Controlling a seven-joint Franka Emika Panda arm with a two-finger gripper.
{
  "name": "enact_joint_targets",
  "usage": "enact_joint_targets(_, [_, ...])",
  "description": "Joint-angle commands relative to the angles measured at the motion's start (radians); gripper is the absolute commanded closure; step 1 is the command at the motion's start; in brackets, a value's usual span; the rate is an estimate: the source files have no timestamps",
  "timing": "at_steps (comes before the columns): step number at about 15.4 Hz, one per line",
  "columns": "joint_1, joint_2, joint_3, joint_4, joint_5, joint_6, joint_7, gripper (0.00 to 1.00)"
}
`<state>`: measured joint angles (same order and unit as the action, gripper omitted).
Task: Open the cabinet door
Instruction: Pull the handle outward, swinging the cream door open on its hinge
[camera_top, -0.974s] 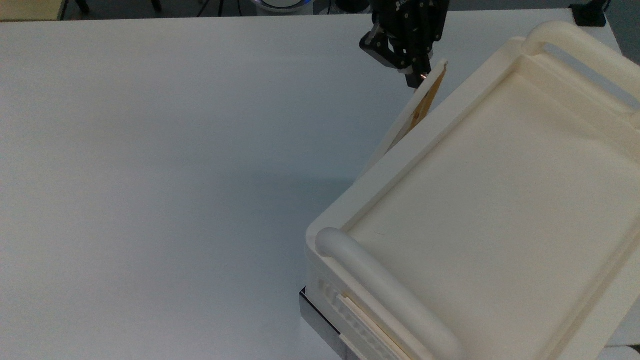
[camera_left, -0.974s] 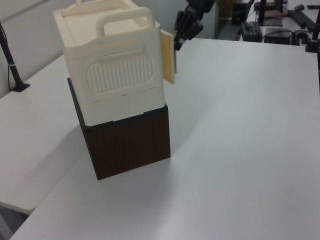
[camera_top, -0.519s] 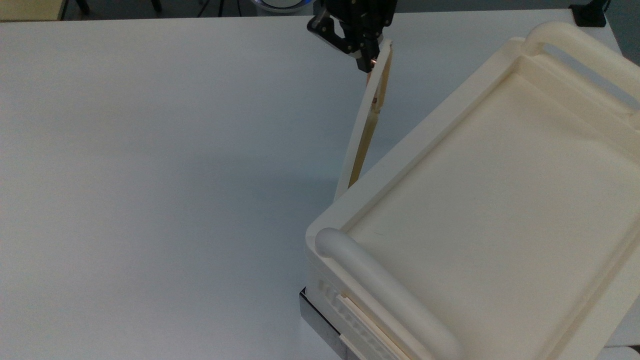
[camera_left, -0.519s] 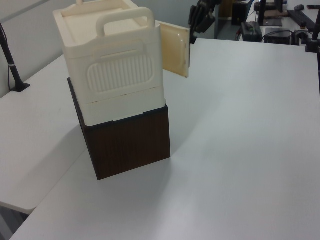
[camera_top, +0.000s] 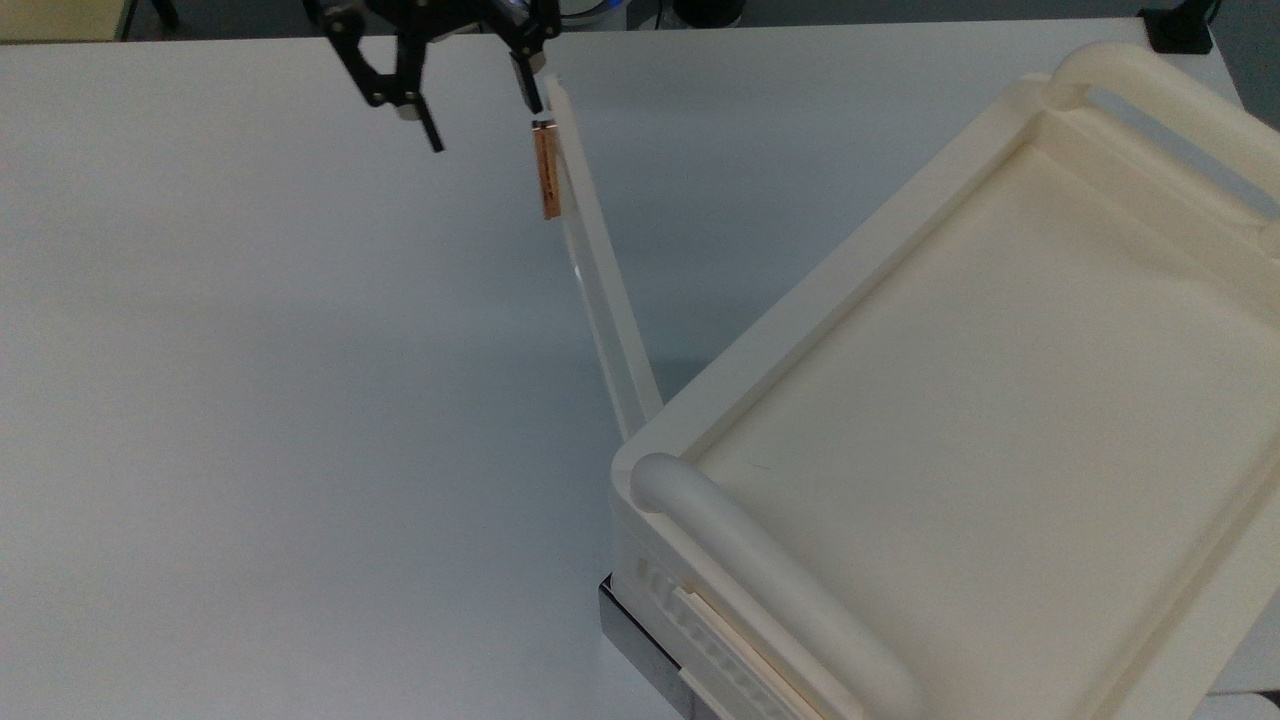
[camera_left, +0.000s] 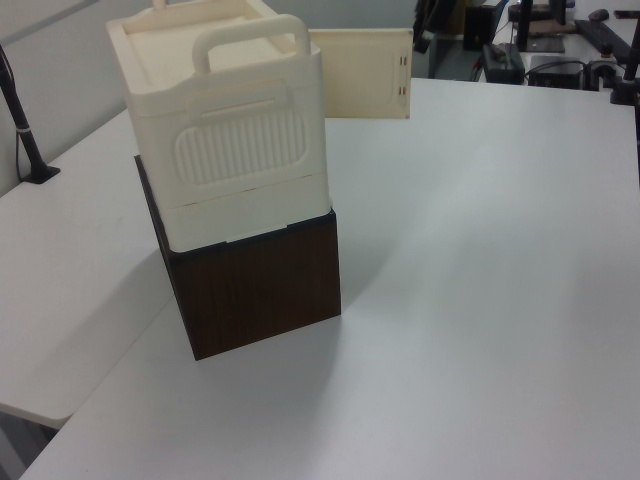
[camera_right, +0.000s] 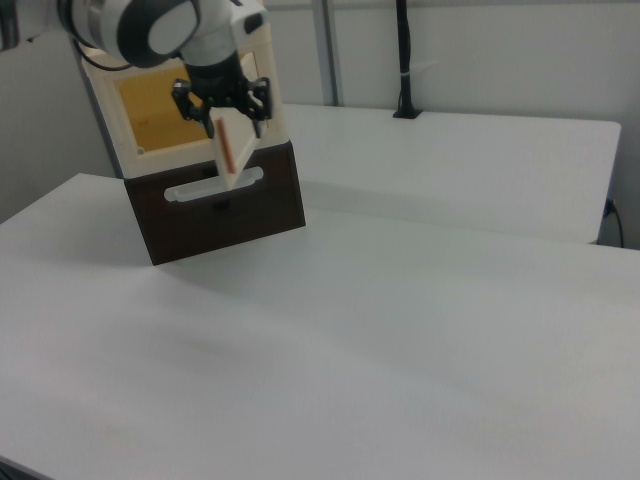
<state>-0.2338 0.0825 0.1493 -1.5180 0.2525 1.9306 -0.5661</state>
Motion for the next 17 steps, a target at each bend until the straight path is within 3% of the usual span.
enact_joint_targets(1, [-0.093, 0.008, -0.002, -0.016, -0.004, 0.082, 0.003, 0.0])
enact_joint_targets(5, [-0.214, -0.004, -0.013, -0.01, -0.019, 0.111, 0.014, 0.0])
enact_joint_targets(8, [-0.22, -0.018, -0.097, -0.008, -0.024, 0.061, 0.012, 0.0])
enact_joint_targets(10, [-0.223, -0.049, -0.123, -0.008, -0.042, -0.004, 0.0, 0.0])
enact_joint_targets(14, [-0.17, -0.098, -0.125, 0.019, -0.169, -0.244, 0.035, 0.0])
enact_joint_targets(17, [-0.086, -0.144, -0.142, 0.009, -0.176, -0.295, 0.245, 0.0])
